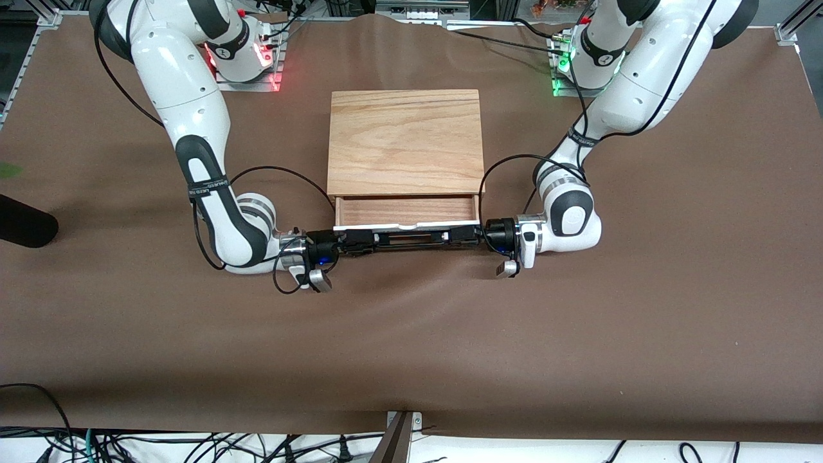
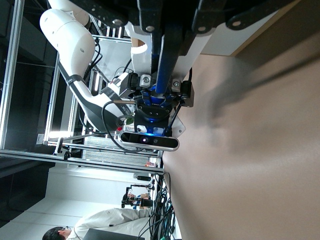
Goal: Pull top drawer with both arms simultaneously
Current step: 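Keep pulling the drawer further open with both grippers on the handle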
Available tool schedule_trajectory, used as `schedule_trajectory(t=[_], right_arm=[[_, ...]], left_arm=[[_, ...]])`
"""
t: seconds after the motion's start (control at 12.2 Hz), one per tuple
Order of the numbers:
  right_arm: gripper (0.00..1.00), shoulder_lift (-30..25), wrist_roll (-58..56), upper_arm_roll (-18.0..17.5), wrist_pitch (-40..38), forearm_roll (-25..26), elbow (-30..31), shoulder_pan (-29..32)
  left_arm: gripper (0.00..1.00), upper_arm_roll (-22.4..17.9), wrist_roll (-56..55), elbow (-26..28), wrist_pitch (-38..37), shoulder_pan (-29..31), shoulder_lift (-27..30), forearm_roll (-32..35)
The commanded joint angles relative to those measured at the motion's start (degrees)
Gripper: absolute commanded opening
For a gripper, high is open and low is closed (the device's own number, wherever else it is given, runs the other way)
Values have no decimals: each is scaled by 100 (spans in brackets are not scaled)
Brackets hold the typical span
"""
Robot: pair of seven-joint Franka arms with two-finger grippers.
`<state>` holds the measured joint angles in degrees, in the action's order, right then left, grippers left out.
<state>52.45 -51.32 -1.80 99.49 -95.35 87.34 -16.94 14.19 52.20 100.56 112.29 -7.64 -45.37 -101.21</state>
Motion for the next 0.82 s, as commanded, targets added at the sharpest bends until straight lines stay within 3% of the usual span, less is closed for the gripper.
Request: schedule_trajectory(t=[0.0, 0.74], right_arm=[[8, 679, 131, 435, 615, -203, -1018, 516], [9, 679, 140, 435, 624, -203, -1018, 508]], left_arm=[[0, -100, -588, -431, -111, 201, 82, -74], [0, -118, -869, -687, -102, 201, 11, -74]])
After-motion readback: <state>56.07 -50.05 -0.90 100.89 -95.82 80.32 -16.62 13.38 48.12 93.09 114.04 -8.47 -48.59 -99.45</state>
